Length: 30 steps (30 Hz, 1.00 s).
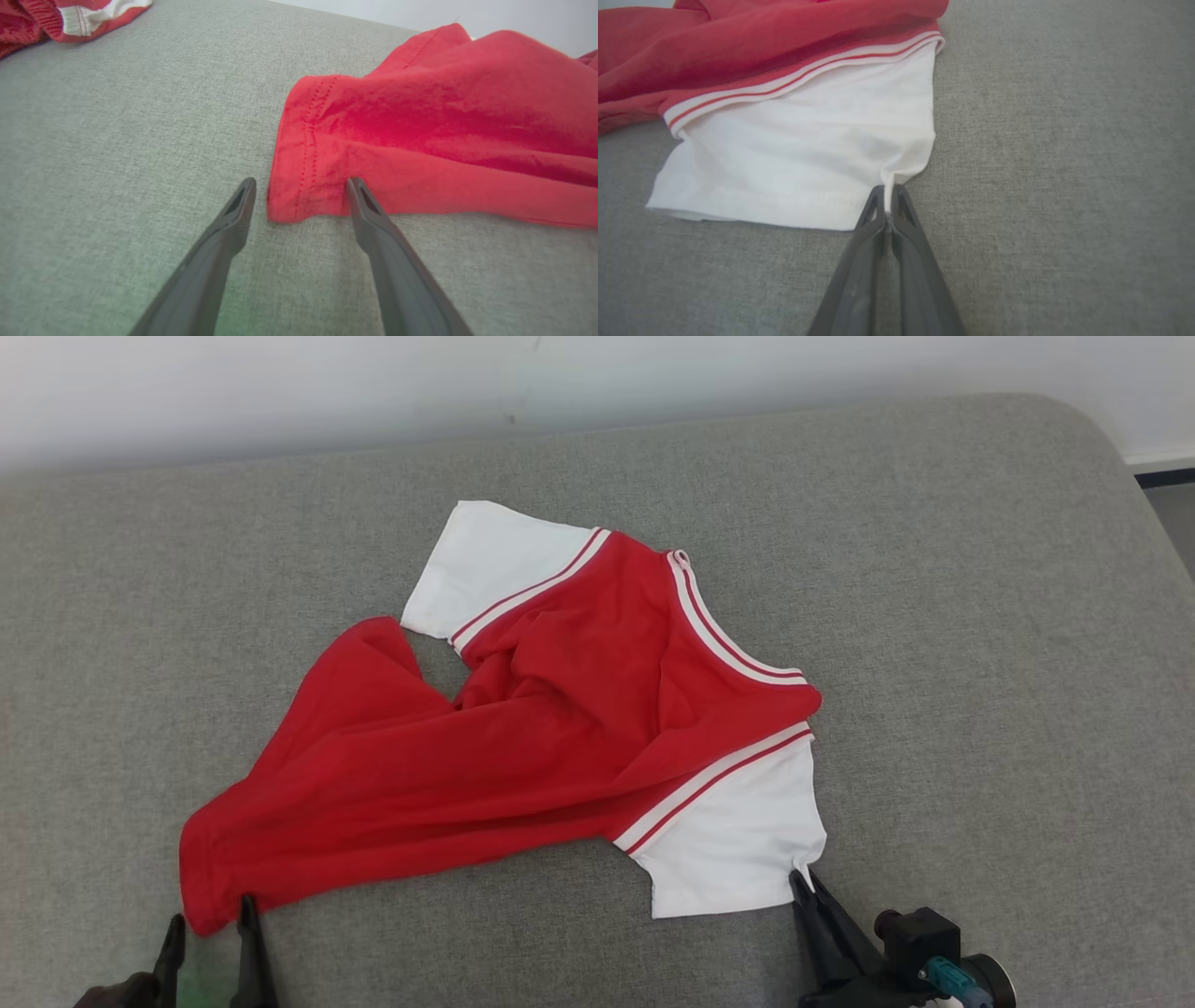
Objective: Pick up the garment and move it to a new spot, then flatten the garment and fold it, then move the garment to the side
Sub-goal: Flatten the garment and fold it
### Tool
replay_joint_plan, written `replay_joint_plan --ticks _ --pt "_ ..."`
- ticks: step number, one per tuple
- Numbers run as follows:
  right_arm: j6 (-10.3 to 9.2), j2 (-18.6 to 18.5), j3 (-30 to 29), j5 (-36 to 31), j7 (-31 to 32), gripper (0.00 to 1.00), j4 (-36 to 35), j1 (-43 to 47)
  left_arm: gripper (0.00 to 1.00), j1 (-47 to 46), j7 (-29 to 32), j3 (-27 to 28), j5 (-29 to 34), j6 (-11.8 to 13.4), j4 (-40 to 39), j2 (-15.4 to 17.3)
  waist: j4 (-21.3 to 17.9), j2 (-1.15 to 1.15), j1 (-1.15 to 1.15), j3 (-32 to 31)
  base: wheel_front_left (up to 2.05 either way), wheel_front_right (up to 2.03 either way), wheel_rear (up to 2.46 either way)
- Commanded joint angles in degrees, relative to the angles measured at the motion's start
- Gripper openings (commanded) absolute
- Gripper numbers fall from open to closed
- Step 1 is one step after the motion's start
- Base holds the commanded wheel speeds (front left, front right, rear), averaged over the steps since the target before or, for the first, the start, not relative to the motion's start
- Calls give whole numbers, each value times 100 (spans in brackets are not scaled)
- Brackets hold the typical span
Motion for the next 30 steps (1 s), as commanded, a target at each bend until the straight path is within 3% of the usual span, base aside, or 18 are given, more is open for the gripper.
replay_joint_plan --ticks 1,2,3,5,15,23,30 --pt "-15 -4 7 8 46 0 40 -45 100 -4 -19 -5 -93 9 64 -16 -20 0 0 14 0 0 0" --pt "-15 -4 2 9 46 0 27 -57 100 -20 -19 -33 -124 9 108 -14 -29 0 0 20 0 0 0" --pt "-15 -4 -3 6 45 0 18 -65 63 -35 -18 -34 -168 9 185 -18 -36 0 0 24 0 0 0" --pt "-15 -5 -1 -3 45 0 3 -68 0 -68 -15 -95 -221 8 304 4 -59 0 0 22 0 0 0" --pt "-14 -4 -63 -1 25 0 -181 -4 0 -24 -16 -292 -317 10 214 153 -105 0 0 -140 0 0 0" --pt "-14 -3 -245 267 25 0 -1111 37 0 196 -18 -465 -386 10 -636 322 -75 0 0 -701 0 0 0" --pt "-14 -2 -375 285 24 0 -1900 -431 0 -162 -18 -674 -259 10 -1139 774 -59 0 0 -1205 0 0 0"
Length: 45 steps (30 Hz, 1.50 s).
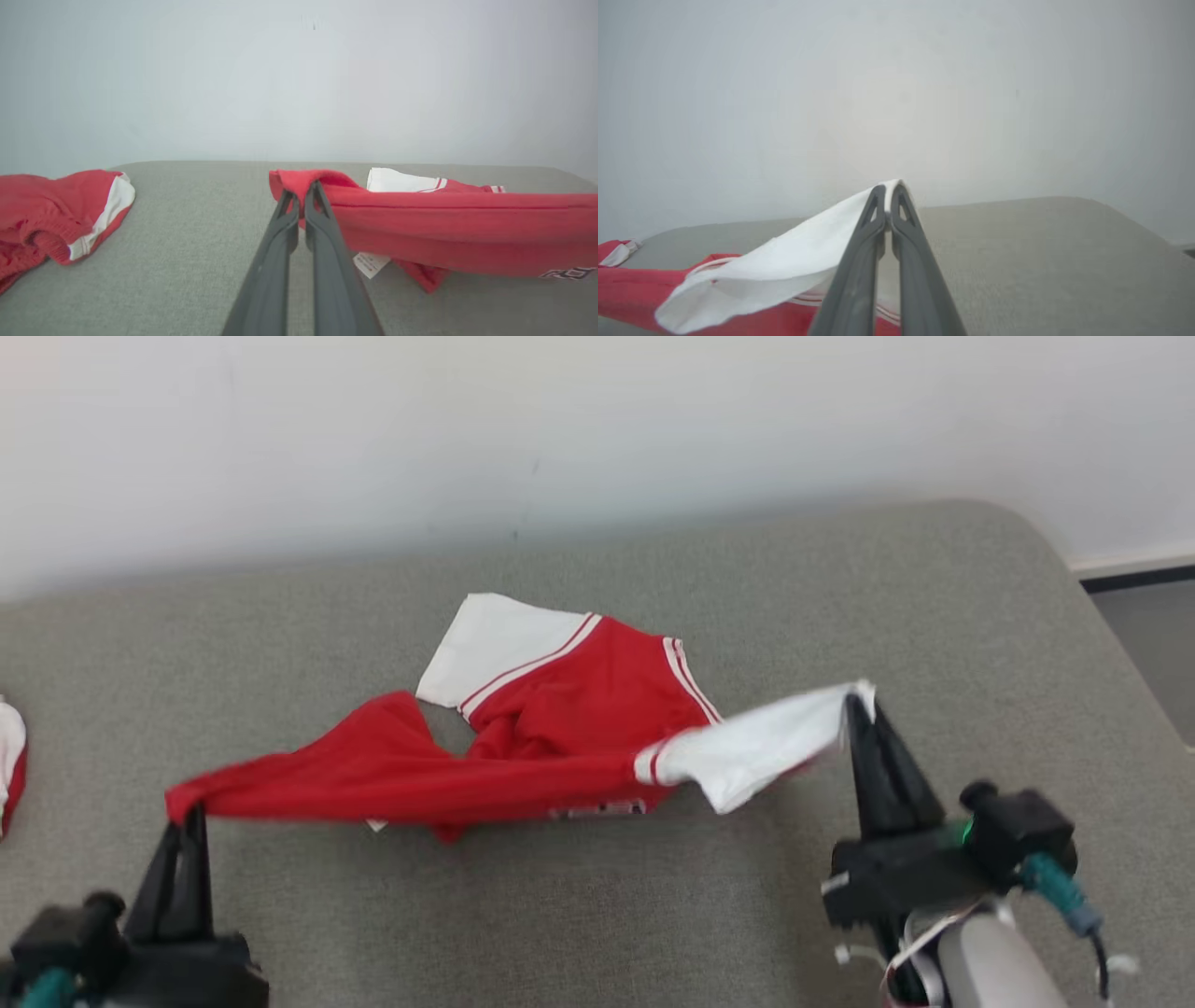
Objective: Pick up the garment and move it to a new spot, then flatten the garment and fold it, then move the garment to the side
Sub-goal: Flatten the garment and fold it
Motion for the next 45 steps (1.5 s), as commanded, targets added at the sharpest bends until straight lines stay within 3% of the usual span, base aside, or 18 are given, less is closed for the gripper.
replay_joint_plan --ticks 1,9,17,22,30,38,45 --pt "-13 -2 -11 -60 -3 0 -109 -146 0 -184 -19 -40 23 13 -66 138 19 0 0 -307 0 0 0" --pt "-13 -442 47 -82 -3 0 -420 -1748 0 -1605 -18 -785 28 13 37 1205 29 0 0 -515 0 0 0" --pt "-13 -769 183 -49 -2 0 -56 -3371 0 -3311 18 -1734 -140 13 666 1984 41 0 0 -461 0 0 0" --pt "-13 -911 424 -174 -2 0 472 -4171 0 -4099 88 -2307 -240 13 1016 2187 54 0 0 -216 0 0 0" --pt "-13 -1062 666 -497 -2 0 1111 -5472 0 -5408 63 -2775 -434 13 1347 2390 103 0 0 981 0 0 0" --pt "-13 -1141 411 -1084 -2 0 1824 -7123 0 -6975 18 -3011 -347 14 1853 2605 129 0 0 2363 0 0 0" --pt "-14 -1104 34 -1676 -2 0 2155 -8178 0 -8101 -5 -2940 -102 33 2219 2712 105 0 0 3143 0 0 0"
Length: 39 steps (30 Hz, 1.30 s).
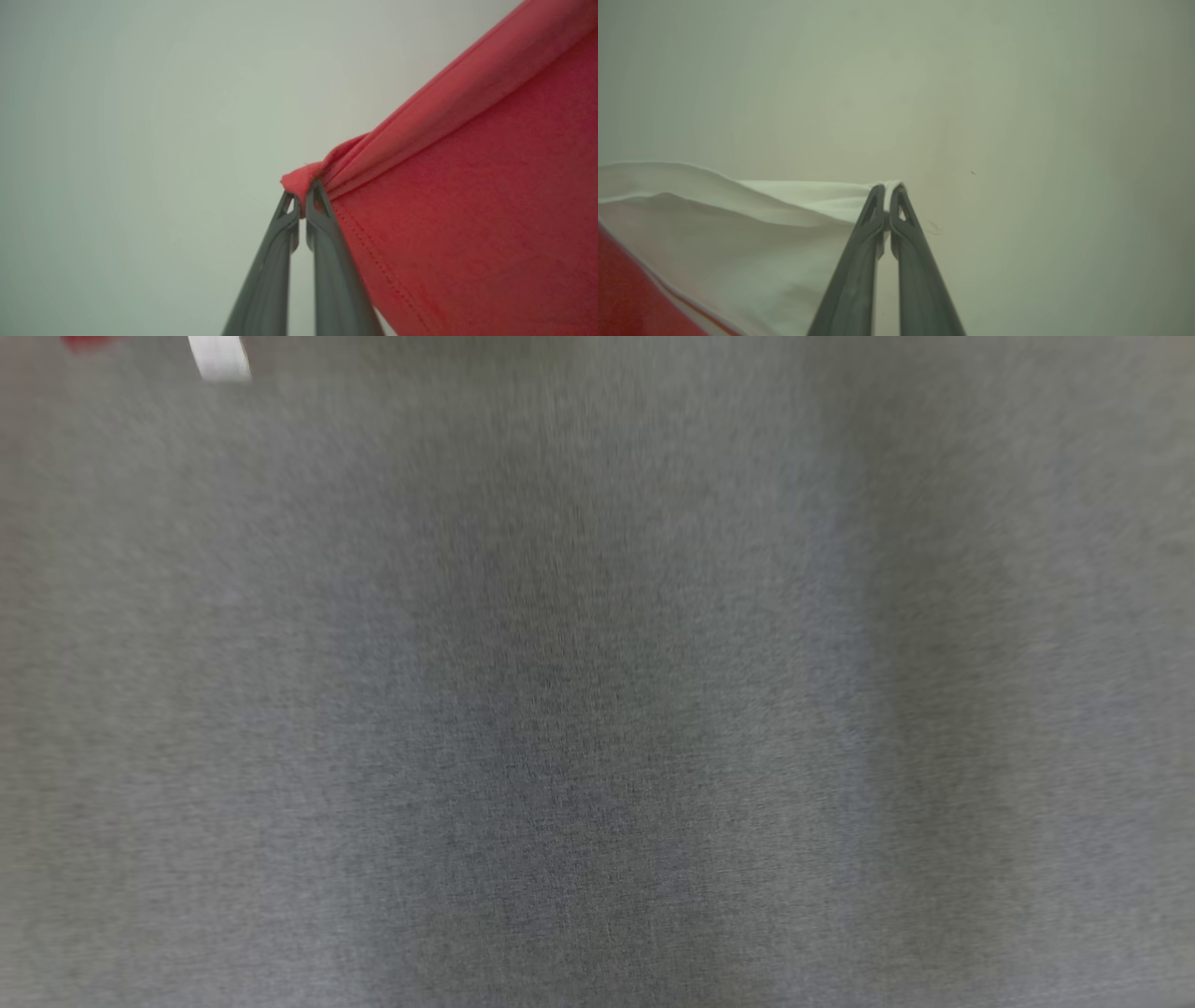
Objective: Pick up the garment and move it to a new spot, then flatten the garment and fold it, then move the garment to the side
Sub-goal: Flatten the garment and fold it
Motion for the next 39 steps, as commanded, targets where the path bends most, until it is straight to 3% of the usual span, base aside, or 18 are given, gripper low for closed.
replay_joint_plan --ticks 1,8,15,19,25,31,39 --pt "-14 60 -123 -109 -1 0 13 -216 0 -264 -9 47 97 40 65 31 -13 -1 -3 1055 0 0 0" --pt "-15 186 -482 -652 -1 0 -15 -742 0 -889 -15 278 417 142 -188 -100 -23 -1 -3 1572 0 0 0" --pt "-15 98 -424 -502 -1 0 -308 -53 0 -190 -16 581 347 138 -203 -262 -37 -1 -3 1814 0 0 0" --pt "-15 -11 -157 -105 -1 0 -929 1190 0 1013 -17 984 287 209 -395 -537 -13 -1 -3 1622 0 0 0" --pt "-15 -103 -158 387 -2 0 -1672 3407 0 3076 -18 1587 216 222 -631 -1242 59 -1 -3 822 0 0 0" --pt "-15 121 -489 724 -2 0 -2037 5291 0 4797 1 2082 322 113 -596 -1934 20 -1 -3 -49 0 0 0" --pt "-15 427 -642 962 -3 0 -2156 7128 0 6316 -5 2755 491 56 -525 -2601 -115 -1 -3 -1212 0 0 0"
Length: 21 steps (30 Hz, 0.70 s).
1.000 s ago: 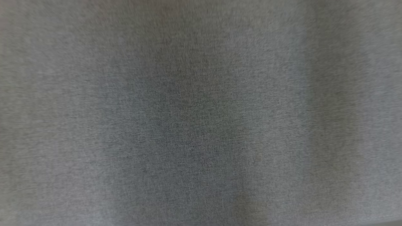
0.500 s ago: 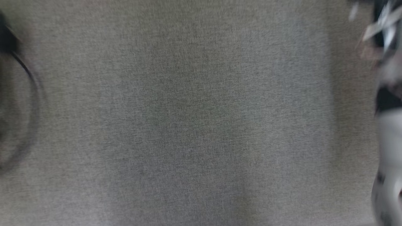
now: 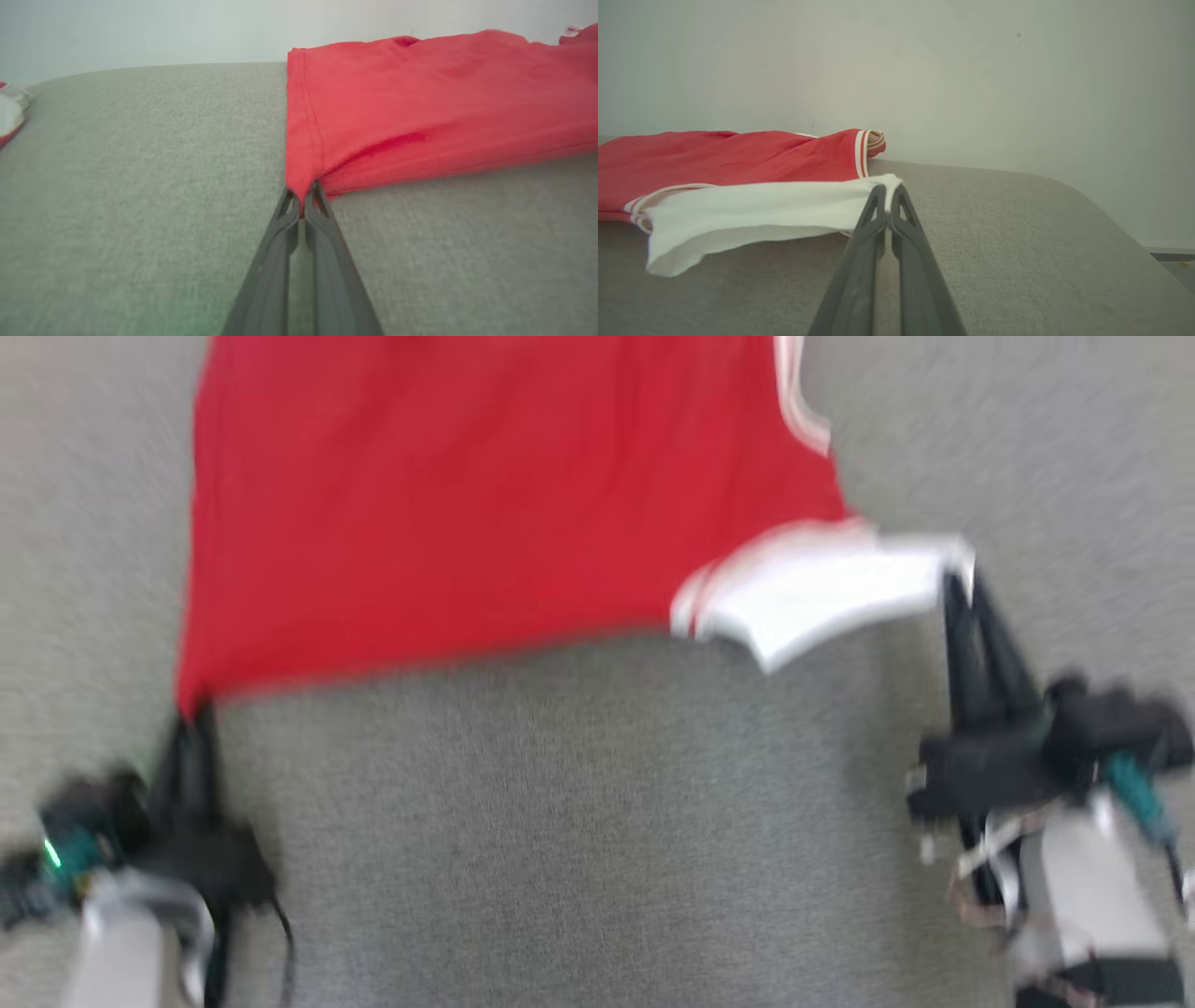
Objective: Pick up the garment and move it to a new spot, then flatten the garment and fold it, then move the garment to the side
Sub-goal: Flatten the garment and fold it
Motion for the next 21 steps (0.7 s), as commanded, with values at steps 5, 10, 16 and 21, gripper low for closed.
replay_joint_plan --ticks 5,10,16,21 --pt "-15 150 -159 181 -4 0 34 1041 0 970 10 286 134 -24 91 -298 -92 1 3 -1593 0 0 0" --pt "-15 281 -185 315 -3 0 155 1916 0 1773 10 449 252 -19 105 -545 -77 1 3 -2145 0 0 0" --pt "-15 321 -124 414 -4 0 237 2690 0 2428 2 561 311 -30 34 -720 -21 1 3 -2417 0 0 0" --pt "-15 291 -16 492 -3 0 263 3170 0 2863 2 585 199 -32 -23 -806 -14 1 3 -2600 0 0 0"
